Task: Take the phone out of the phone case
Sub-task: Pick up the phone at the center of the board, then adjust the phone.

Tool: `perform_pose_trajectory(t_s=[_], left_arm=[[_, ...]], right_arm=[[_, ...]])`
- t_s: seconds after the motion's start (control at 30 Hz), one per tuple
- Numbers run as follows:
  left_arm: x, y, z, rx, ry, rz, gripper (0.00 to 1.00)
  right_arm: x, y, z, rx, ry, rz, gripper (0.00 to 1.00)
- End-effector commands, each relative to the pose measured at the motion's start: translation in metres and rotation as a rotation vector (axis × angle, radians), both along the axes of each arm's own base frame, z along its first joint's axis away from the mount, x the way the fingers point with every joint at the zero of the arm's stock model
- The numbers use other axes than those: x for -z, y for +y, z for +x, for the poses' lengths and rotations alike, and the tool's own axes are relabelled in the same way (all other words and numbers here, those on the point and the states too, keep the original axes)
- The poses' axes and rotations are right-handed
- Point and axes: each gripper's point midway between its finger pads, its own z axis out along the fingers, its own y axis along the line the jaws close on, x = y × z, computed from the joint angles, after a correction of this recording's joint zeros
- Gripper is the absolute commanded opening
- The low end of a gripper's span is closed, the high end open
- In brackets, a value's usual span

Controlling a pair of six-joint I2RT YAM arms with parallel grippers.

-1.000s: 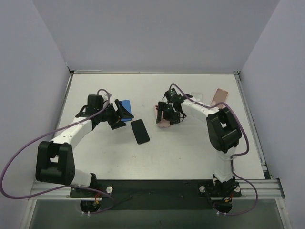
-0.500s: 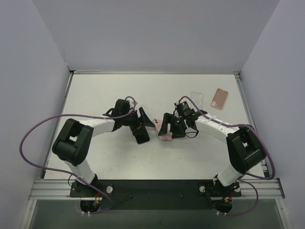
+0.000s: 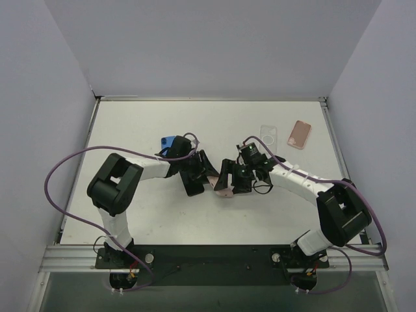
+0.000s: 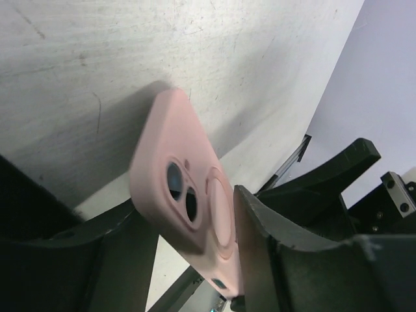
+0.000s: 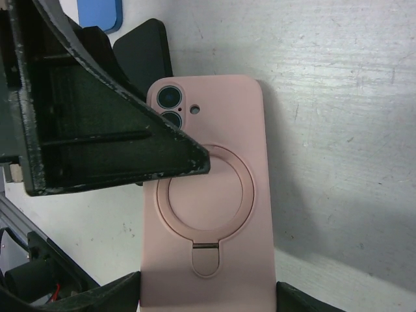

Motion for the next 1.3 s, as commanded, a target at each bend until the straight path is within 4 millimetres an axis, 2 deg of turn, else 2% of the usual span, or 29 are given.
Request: perform_pose_trajectory(t_s=[0.0, 0.03, 0.1, 0.13, 0.17, 0.23, 0.27, 0.37, 0.4, 0.43, 0.47, 0.5, 0.57, 0.73, 0.8, 0.83, 0.87, 0.93, 0.97, 1.1, 1.27], left_arm=[[-0.015, -0.02, 0.017, -0.005, -0.075, -0.027, 0.5], [-0.018, -0.026, 0.018, 0.008, -0.09, -0.017, 0.4], [-0.012, -0.025, 0.015, 0.017, -0.091, 0.052, 0.3], [-0.016, -0.027, 0.016, 0.021, -0.103, 0.053, 0.23], [-0.018, -0.03, 0.014, 0.025, -0.106, 0.053, 0.09], [-0.018, -0.028, 0.011, 0.02, -0.091, 0.072, 0.0], [-0.021, -0.027, 0.013, 0.009, -0.095, 0.085, 0.0], [-0.019, -0.016, 0.008, -0.029, -0.052, 0.144, 0.0], [-0.023, -0.014, 0.008, -0.042, -0.051, 0.15, 0.0], [-0.024, -0.012, 0.009, -0.059, -0.048, 0.156, 0.0], [-0.02, -0.006, 0.008, -0.093, -0.034, 0.196, 0.0], [-0.026, -0.004, 0.008, -0.109, -0.045, 0.206, 0.0], [-0.024, 0.003, 0.008, -0.152, -0.024, 0.247, 0.0], [-0.033, 0.007, 0.008, -0.183, 0.009, 0.288, 0.0], [-0.028, 0.014, 0.001, -0.18, 0.056, 0.348, 0.0], [-0.036, 0.012, 0.006, -0.19, 0.045, 0.356, 0.0], [-0.031, 0.02, -0.002, -0.187, 0.09, 0.407, 0.0], [-0.037, 0.021, 0.002, -0.194, 0.096, 0.437, 0.0], [-0.036, 0.025, -0.003, -0.19, 0.122, 0.465, 0.0], [-0.036, 0.026, -0.004, -0.19, 0.139, 0.48, 0.0], [-0.035, 0.028, -0.008, -0.192, 0.166, 0.508, 0.0]], right_arm=[[-0.021, 0.006, -0.003, -0.012, -0.05, 0.054, 0.0], [-0.021, 0.004, -0.005, -0.015, -0.052, 0.046, 0.0], [-0.019, -0.002, -0.005, -0.003, -0.055, 0.013, 0.0], [-0.019, -0.004, -0.007, -0.011, -0.057, -0.001, 0.01], [-0.017, -0.006, -0.008, -0.009, -0.058, -0.017, 0.15], [-0.018, -0.015, -0.006, 0.008, -0.08, -0.066, 0.43], [-0.02, -0.016, -0.007, 0.004, -0.09, -0.086, 0.64], [-0.031, -0.03, 0.001, 0.034, -0.181, -0.198, 0.81], [-0.036, -0.031, -0.004, 0.021, -0.204, -0.232, 0.83], [-0.039, -0.038, 0.003, 0.045, -0.258, -0.302, 0.85], [-0.05, -0.035, 0.008, 0.044, -0.298, -0.318, 0.86], [-0.049, -0.033, 0.001, 0.014, -0.308, -0.357, 0.86], [-0.059, -0.029, 0.009, 0.021, -0.367, -0.392, 0.87], [-0.054, 0.002, 0.003, -0.084, -0.414, -0.448, 0.86], [-0.052, 0.01, 0.007, -0.099, -0.444, -0.484, 0.84], [-0.05, 0.016, 0.004, -0.122, -0.453, -0.494, 0.84], [-0.049, 0.019, 0.003, -0.13, -0.456, -0.499, 0.83], [-0.045, 0.028, 0.001, -0.155, -0.46, -0.51, 0.8], [-0.044, 0.031, 0.0, -0.166, -0.466, -0.515, 0.79], [-0.037, 0.034, 0.001, -0.186, -0.499, -0.574, 0.74], [-0.028, 0.031, 0.001, -0.191, -0.518, -0.636, 0.63]])
